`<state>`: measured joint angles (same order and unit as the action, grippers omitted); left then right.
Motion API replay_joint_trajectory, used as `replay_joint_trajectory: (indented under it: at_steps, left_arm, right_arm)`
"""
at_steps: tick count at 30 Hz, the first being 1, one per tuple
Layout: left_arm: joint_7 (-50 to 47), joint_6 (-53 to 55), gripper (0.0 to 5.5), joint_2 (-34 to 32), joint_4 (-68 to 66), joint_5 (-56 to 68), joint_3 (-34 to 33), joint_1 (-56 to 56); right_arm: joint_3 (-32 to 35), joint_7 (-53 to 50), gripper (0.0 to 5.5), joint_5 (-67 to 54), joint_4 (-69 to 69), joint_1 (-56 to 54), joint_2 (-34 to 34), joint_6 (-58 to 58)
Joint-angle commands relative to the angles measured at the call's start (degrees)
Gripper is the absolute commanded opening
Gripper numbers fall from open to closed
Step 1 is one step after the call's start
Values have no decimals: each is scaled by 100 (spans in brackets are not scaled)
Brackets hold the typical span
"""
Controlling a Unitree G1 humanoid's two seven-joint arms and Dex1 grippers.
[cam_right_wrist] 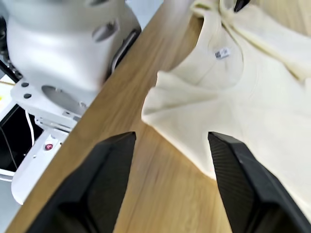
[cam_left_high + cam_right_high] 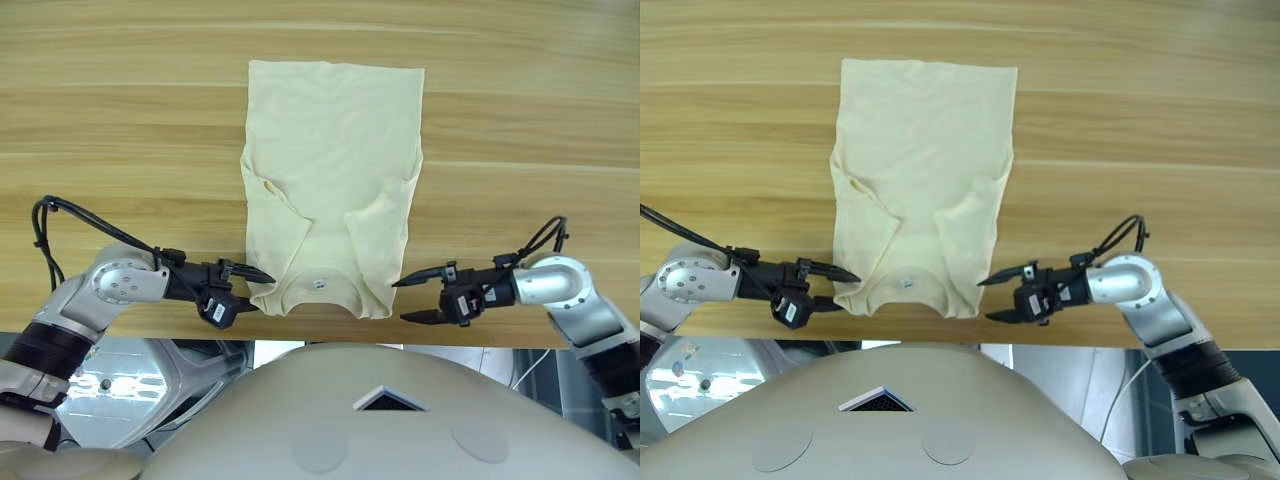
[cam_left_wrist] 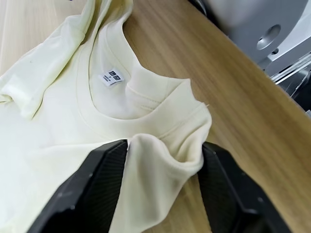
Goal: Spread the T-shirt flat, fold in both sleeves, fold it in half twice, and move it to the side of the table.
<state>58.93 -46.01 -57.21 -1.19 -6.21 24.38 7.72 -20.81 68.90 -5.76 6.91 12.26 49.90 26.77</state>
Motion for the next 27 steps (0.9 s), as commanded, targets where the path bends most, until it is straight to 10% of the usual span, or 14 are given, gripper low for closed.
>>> replay_joint_trajectory:
  at_steps: [1,27]
  left_arm:
    - [23,62,253,-7,82,-57,26,-8]
    - [-24,72,253,-4,193,-79,-10,115]
  right_arm:
    - [-50,-29,275,-102,140,-87,-128,8]
    - [-231,23,275,128,-538,-238,-291,-108]
